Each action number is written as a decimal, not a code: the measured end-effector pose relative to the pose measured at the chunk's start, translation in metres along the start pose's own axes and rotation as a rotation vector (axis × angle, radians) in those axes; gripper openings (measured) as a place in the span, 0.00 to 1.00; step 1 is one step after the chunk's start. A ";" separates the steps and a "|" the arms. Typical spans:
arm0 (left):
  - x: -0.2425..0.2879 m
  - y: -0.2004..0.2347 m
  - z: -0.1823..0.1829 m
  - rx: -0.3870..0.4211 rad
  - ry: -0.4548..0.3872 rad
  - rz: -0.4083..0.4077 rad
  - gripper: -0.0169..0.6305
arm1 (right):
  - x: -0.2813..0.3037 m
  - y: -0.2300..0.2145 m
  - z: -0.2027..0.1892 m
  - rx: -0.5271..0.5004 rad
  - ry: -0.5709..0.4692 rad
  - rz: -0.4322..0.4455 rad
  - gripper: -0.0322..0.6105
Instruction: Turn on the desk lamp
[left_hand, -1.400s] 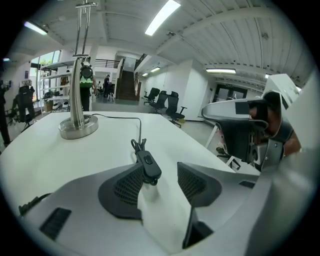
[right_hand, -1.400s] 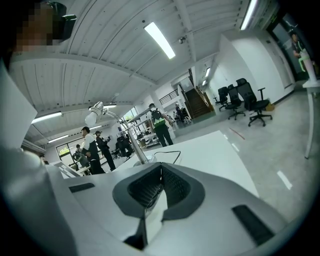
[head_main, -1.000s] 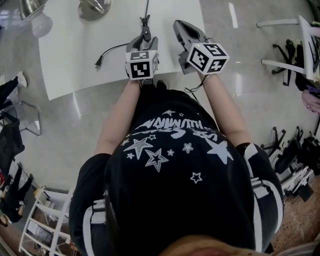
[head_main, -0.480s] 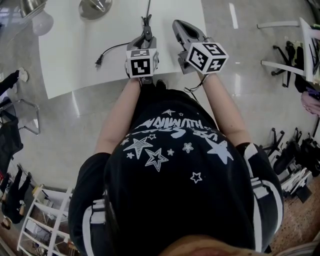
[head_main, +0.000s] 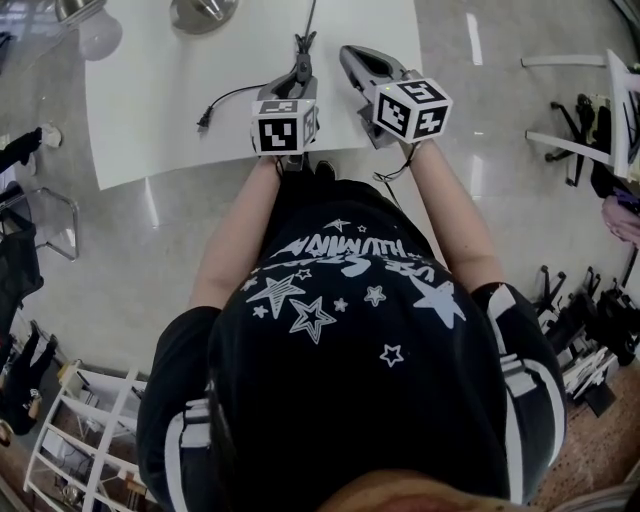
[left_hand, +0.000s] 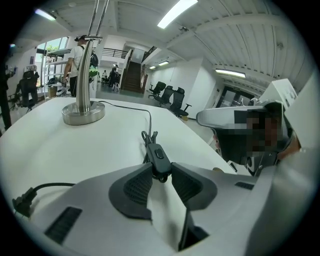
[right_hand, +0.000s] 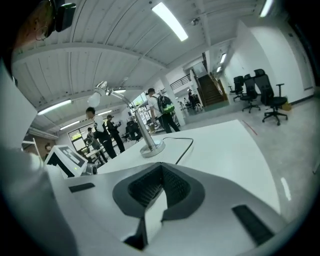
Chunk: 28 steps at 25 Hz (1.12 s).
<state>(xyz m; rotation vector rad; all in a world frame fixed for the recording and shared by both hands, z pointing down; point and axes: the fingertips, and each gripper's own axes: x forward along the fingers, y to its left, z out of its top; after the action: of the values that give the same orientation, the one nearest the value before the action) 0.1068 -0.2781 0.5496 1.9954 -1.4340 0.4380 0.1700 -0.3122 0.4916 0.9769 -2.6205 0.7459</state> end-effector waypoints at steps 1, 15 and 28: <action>-0.001 0.000 0.000 -0.001 0.004 -0.003 0.24 | 0.005 0.002 -0.005 -0.025 0.047 0.019 0.06; -0.002 0.002 0.000 -0.010 0.030 -0.034 0.24 | 0.059 0.034 -0.031 -0.232 0.323 0.243 0.06; 0.003 0.004 -0.002 -0.009 0.040 -0.052 0.24 | 0.078 0.037 -0.047 -0.363 0.405 0.272 0.06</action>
<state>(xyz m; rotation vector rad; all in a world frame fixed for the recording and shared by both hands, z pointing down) 0.1044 -0.2793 0.5538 2.0011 -1.3543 0.4447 0.0895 -0.3052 0.5475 0.3316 -2.4233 0.4378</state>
